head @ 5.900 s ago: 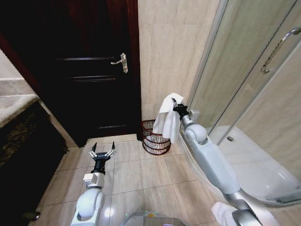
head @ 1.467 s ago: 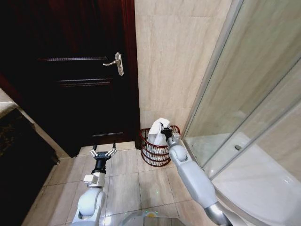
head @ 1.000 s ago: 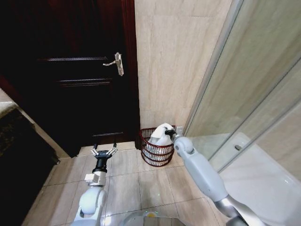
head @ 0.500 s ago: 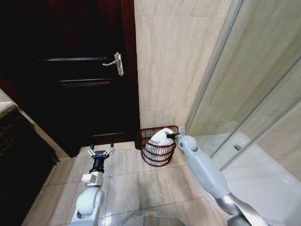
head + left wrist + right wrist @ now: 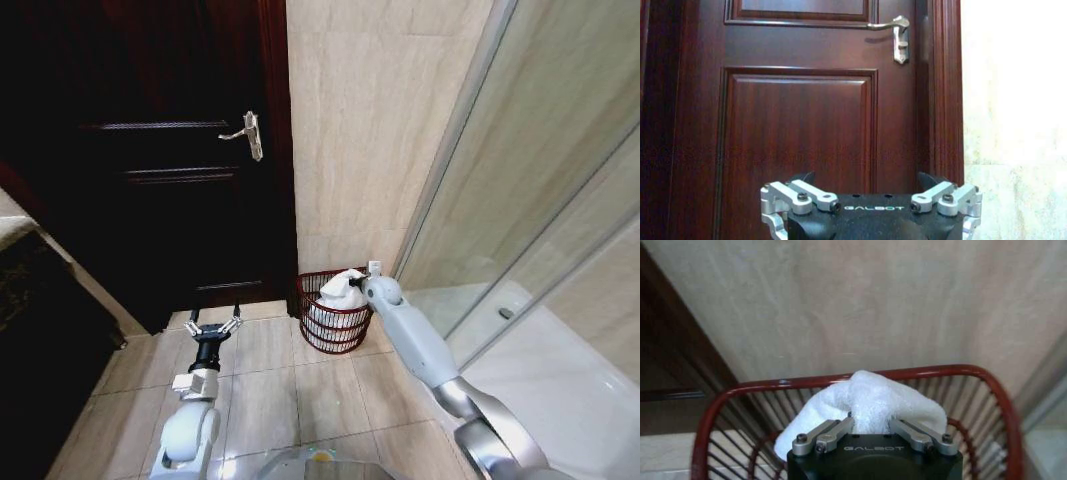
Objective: Discard the used towel into the hamper.
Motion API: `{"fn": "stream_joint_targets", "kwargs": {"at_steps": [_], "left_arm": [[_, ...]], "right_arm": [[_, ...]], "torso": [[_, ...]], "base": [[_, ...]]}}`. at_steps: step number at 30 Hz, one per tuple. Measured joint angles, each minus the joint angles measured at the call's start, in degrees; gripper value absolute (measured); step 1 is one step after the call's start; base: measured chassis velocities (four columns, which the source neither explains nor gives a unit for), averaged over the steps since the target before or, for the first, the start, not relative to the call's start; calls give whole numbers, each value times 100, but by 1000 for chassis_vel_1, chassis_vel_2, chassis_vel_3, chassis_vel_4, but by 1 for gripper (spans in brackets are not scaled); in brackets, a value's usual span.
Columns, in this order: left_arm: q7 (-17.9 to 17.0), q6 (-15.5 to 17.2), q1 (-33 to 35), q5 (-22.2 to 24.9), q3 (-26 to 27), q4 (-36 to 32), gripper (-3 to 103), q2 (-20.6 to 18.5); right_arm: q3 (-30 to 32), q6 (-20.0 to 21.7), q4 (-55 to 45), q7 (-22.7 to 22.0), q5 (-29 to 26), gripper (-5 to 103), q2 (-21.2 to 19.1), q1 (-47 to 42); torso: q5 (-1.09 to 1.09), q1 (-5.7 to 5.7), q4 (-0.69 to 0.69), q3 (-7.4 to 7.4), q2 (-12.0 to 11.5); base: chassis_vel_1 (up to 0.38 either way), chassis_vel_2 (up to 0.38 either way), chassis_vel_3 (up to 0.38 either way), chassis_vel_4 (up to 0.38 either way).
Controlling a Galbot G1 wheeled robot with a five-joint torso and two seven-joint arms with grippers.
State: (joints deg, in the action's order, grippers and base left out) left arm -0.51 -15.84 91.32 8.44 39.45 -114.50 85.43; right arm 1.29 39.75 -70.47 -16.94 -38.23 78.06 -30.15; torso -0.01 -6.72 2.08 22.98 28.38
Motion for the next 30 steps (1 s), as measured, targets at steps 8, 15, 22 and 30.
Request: {"fn": "stream_joint_targets", "kwargs": {"at_steps": [8,15,22,30], "left_arm": [[0,-9,-9,64,184,0,100,4],[9,-23,20,98,253,-11,100,19],[22,-34,-34,71,207,24,100,41],[37,-16,-25,34,214,-39,100,40]], "right_arm": [[209,-198,1028,345,490,7,540,220],[376,-317,1453,500,734,7,696,250],[386,-5,1052,479,597,27,588,199],[353,-29,861,433,625,54,442,189]], "torso": [[0,0,0,0,0],[-1,0,1,0,0],[1,0,1,0,0],[1,0,0,0,0]], "base": [[0,0,0,0],[0,0,0,0],[0,0,0,0],[0,0,0,0]]}}
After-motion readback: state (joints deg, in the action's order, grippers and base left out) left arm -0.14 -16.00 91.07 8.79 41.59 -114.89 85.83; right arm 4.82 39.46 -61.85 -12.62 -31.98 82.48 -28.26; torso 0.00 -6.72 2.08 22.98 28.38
